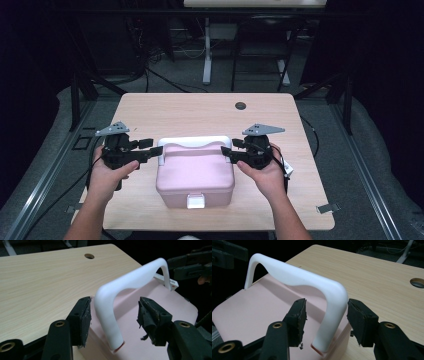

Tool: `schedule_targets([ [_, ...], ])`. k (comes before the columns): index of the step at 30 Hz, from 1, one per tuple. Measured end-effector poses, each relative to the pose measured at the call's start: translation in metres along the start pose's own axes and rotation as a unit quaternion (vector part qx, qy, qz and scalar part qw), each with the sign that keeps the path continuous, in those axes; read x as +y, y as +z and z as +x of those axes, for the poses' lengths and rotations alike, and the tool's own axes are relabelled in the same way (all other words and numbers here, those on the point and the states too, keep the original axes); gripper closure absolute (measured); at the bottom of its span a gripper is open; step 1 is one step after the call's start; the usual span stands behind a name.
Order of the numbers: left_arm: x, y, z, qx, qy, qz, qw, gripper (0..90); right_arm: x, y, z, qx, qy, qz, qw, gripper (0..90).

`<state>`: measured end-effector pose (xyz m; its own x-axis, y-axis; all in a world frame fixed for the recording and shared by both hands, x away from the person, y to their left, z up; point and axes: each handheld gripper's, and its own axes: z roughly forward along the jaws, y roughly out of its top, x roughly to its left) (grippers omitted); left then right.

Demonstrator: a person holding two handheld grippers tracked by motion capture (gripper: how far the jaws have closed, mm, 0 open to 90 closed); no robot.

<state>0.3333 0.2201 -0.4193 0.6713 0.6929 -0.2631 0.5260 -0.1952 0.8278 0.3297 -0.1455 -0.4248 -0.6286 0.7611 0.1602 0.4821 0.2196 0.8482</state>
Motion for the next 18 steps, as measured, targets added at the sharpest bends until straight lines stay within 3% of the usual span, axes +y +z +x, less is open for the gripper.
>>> schedule_targets([
  [2,-0.003,0.006,-0.003,-0.003,0.003,0.009,1.0,44.0,-0.002,0.002,0.002,-0.001,0.001,-0.001,1.0,48.9],
  [4,-0.006,0.012,-0.004,0.016,0.013,0.018,0.9996,43.0,-0.003,0.003,0.003,-0.008,-0.003,-0.002,1.0,49.2],
  [10,-0.015,0.025,-0.002,0.008,0.017,0.04,0.999,51.2,-0.008,0.005,-0.003,0.0,0.011,0.003,0.9999,51.1],
  [18,-0.02,0.025,0.0,0.007,0.017,0.031,0.9994,62.5,-0.015,0.016,-0.004,0.013,0.016,0.023,0.9995,57.8],
])
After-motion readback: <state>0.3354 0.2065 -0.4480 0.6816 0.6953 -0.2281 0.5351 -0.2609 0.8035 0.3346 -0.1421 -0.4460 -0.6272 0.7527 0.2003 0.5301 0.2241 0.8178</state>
